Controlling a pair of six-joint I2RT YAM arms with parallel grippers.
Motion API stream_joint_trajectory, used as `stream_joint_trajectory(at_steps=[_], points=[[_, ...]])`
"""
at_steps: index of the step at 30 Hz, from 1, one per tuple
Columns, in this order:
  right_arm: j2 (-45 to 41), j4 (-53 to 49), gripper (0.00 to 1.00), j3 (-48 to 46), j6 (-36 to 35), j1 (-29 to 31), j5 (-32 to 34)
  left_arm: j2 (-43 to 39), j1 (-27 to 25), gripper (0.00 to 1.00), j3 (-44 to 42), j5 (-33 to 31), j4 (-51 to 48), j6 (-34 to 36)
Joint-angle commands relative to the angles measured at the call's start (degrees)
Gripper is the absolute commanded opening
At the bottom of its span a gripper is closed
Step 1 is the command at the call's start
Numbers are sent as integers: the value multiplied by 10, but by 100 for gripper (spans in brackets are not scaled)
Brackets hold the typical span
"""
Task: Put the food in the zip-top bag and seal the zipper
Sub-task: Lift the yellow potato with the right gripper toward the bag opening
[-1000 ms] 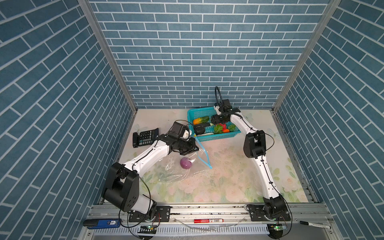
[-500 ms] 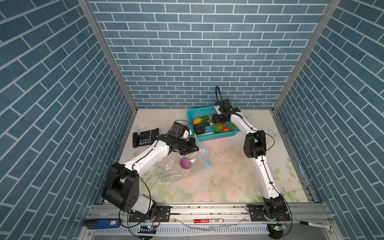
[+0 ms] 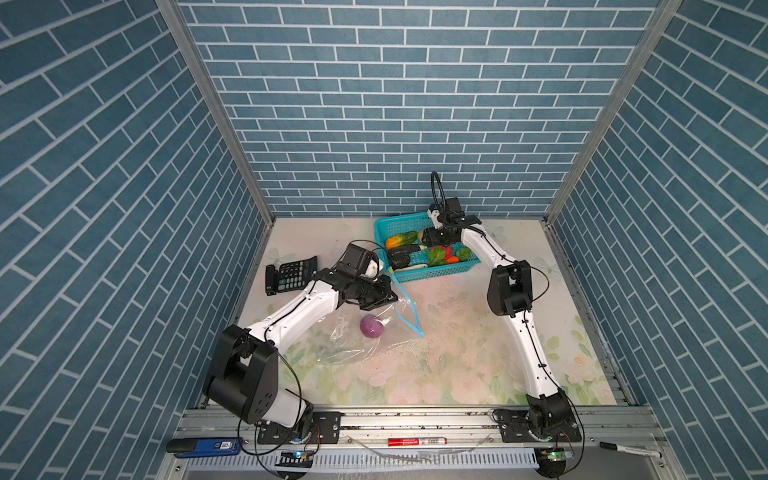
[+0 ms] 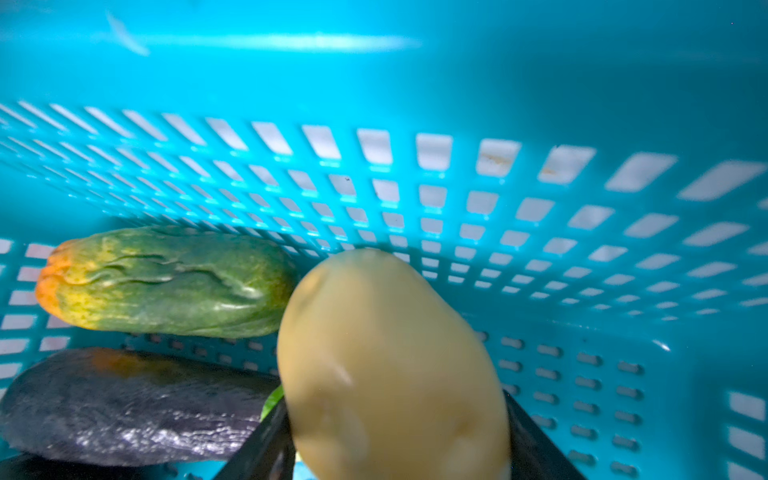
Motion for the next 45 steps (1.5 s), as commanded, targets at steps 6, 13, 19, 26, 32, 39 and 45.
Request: stream_joint_trajectory(at_steps=[6,13,19,26,32,39,45], points=[[-72,33,57,-36,18,-1,-11,2,3,0,-1,-2,2,5],[-104,46,56,-63,26,-1,-21,-2,3,0,-3,-3,1,5],[-151,54,55,-107,28,1,-48,-4,3,0,1,-3,-2,6],[-263,104,55,-254,26,11,-59,-4,3,0,6,-2,-7,7],[-368,123,55,-382,33,26,-61,-6,3,0,4,0,-2,7],[-497,133,55,-550,49,57,-52,-16,3,0,-2,-3,-2,8],[-581,132,55,-666,64,88,-65,-16,3,0,-3,7,10,6]])
